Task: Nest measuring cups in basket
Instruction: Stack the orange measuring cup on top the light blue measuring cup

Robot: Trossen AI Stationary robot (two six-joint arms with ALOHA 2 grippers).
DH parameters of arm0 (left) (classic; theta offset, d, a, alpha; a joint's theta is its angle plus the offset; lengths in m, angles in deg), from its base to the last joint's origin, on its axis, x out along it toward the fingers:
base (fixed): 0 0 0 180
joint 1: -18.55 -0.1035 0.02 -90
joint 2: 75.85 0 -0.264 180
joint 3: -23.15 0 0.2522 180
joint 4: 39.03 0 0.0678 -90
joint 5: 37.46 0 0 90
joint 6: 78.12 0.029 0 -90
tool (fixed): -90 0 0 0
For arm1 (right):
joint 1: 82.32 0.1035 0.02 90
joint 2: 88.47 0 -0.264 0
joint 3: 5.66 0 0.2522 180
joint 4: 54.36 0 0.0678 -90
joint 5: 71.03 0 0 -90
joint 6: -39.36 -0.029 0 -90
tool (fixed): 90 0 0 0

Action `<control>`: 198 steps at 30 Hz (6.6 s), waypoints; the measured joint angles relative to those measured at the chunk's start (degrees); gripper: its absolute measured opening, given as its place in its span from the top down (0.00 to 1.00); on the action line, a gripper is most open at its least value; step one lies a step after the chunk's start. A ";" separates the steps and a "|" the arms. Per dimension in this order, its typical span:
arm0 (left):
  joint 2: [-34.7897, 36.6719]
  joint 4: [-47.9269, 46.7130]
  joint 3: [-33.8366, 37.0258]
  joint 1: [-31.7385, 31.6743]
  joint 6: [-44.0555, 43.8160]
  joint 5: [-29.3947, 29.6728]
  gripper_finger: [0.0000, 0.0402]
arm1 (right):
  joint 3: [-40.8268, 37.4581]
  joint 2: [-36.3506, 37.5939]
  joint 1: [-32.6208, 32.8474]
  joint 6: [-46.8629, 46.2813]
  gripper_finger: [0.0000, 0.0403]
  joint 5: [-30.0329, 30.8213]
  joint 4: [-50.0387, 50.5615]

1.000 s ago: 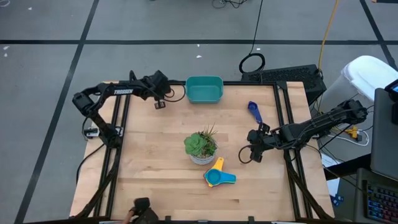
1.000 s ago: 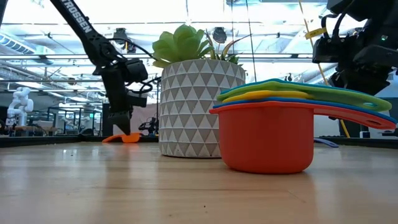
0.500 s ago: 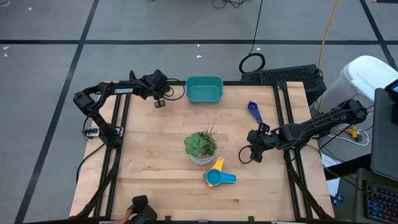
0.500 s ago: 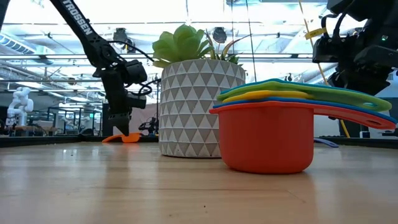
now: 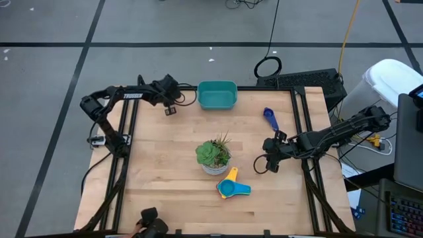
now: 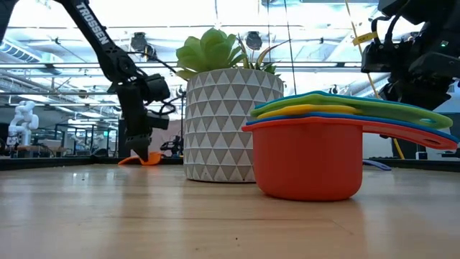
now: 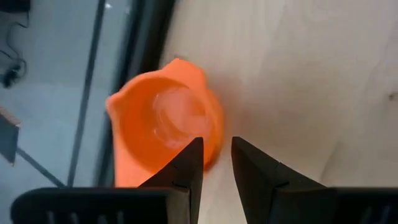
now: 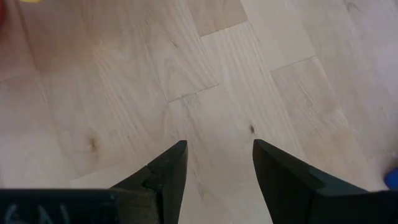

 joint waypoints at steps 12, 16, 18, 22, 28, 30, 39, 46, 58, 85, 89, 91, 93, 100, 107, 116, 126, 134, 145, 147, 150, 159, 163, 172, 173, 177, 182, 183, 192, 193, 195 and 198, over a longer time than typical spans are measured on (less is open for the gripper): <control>-1.99 -3.25 -0.11 2.79 -5.75 2.44 0.89 | 0.00 -0.02 0.00 -0.45 0.57 -0.18 0.04; -1.48 -5.37 -0.13 3.29 -9.53 2.72 0.97 | 0.00 -0.02 0.00 -0.66 0.57 -0.20 0.04; -0.88 -6.09 -0.03 4.02 -11.23 2.79 0.97 | 0.00 -0.02 0.00 -0.89 0.57 -0.22 0.04; 1.82 -6.52 0.07 6.04 -13.65 2.63 0.98 | 0.00 -0.02 0.20 -1.66 0.57 -0.24 0.04; 8.71 -7.16 0.07 9.78 -17.09 2.66 0.98 | 0.00 -0.02 1.35 -3.13 0.57 -0.26 0.28; 11.65 -7.74 0.07 11.72 -18.91 2.07 0.98 | 0.00 -0.02 1.62 -3.69 0.57 -0.23 0.55; 25.73 -1.21 0.04 25.07 -26.01 -7.38 0.98 | 0.00 -0.02 1.54 -3.07 0.57 3.90 1.02; 30.95 14.30 0.00 34.72 -27.21 -20.50 0.98 | 0.00 0.02 0.70 -4.62 0.57 9.48 -1.05; 25.58 51.99 -0.09 42.20 -30.50 -45.38 0.98 | 0.00 4.71 1.25 24.40 0.57 10.91 -43.32; 4.55 67.31 -8.92 47.32 -38.81 -58.91 0.98 | 0.00 -8.61 -2.56 29.44 0.57 -6.25 -80.95; 4.92 66.48 -8.96 47.34 -37.57 -58.89 0.98 | 0.00 -8.61 -2.62 28.51 0.57 -7.64 -81.49; 4.72 65.95 -8.94 47.36 -37.51 -58.89 0.98 | 0.00 -8.61 -2.62 28.48 0.57 -7.74 -81.55; 4.73 66.00 -8.94 47.34 -37.44 -58.89 0.98 | 0.00 -8.62 -2.67 28.48 0.57 -7.71 -81.61; 4.81 65.94 -8.94 47.33 -36.14 -58.54 0.98 | 0.00 -8.62 -3.61 26.58 0.57 -7.74 -81.88; 4.81 65.95 -8.94 47.34 -34.19 -57.76 0.98 | 0.00 -8.62 -3.71 25.39 0.57 -7.77 -82.07; 4.81 66.04 -8.94 47.16 -33.11 -57.30 0.98 | 0.07 -9.88 -4.08 24.81 0.59 -9.35 -83.74; 4.81 66.91 -8.94 47.16 -33.09 -57.50 0.97 | 0.06 -12.02 -4.07 31.37 0.98 -8.31 -85.48; 4.83 67.10 -8.94 47.08 -35.23 -57.24 0.90 | 0.04 -12.04 -4.06 34.95 1.00 -6.91 -86.58; 5.03 65.74 -8.94 45.81 -40.13 -56.38 0.66 | 0.04 -11.43 -3.28 37.09 1.00 -4.01 -85.78; 5.75 64.35 -8.94 45.40 -40.11 -56.23 0.63 | 0.04 -10.94 -3.27 37.53 1.00 -3.89 -85.68; 7.18 62.23 -8.94 44.24 -39.91 -55.96 0.59 | 0.04 -9.25 -2.81 39.04 1.00 -3.39 -84.13; 14.23 49.40 -8.94 39.25 -35.56 -55.90 0.59 | 0.04 -2.83 4.85 52.60 1.00 11.06 -72.12; 16.80 47.81 -8.96 37.82 -35.50 -55.03 0.59 | 0.04 0.13 10.47 57.75 1.00 29.69 -63.22; 17.77 45.95 -8.94 37.61 -36.20 -52.86 0.59 | 0.31 -3.25 22.90 83.27 1.00 71.46 -59.33; 17.77 45.78 -8.94 37.75 -36.24 -52.28 0.59 | 0.40 -3.57 24.10 83.16 1.00 71.79 -59.31; 17.72 44.59 -8.94 39.03 -36.16 -50.90 0.59 | 0.46 -6.11 27.80 81.34 1.00 72.03 -61.73; 17.75 44.85 -8.94 41.15 -36.15 -49.07 0.59 | 0.50 -8.97 30.96 73.62 1.00 70.41 -65.83; 17.75 44.84 -8.94 41.54 -36.15 -48.85 0.59 | 0.48 -9.62 31.64 72.62 1.00 70.36 -65.48; 17.75 44.85 -8.94 43.37 -36.42 -48.25 0.59 | 0.48 -15.38 36.16 63.84 1.00 68.29 -65.51; 17.75 44.83 -8.94 43.63 -36.47 -47.58 0.59 | 0.48 -15.98 36.30 62.97 1.00 67.23 -65.56; 17.75 44.80 -8.94 44.08 -36.61 -46.72 0.59 | 0.48 -17.12 36.52 61.01 1.00 65.61 -65.31; 17.75 44.80 -8.94 44.84 -37.25 -46.11 0.59 | 0.48 -18.80 36.68 57.08 1.00 62.96 -64.30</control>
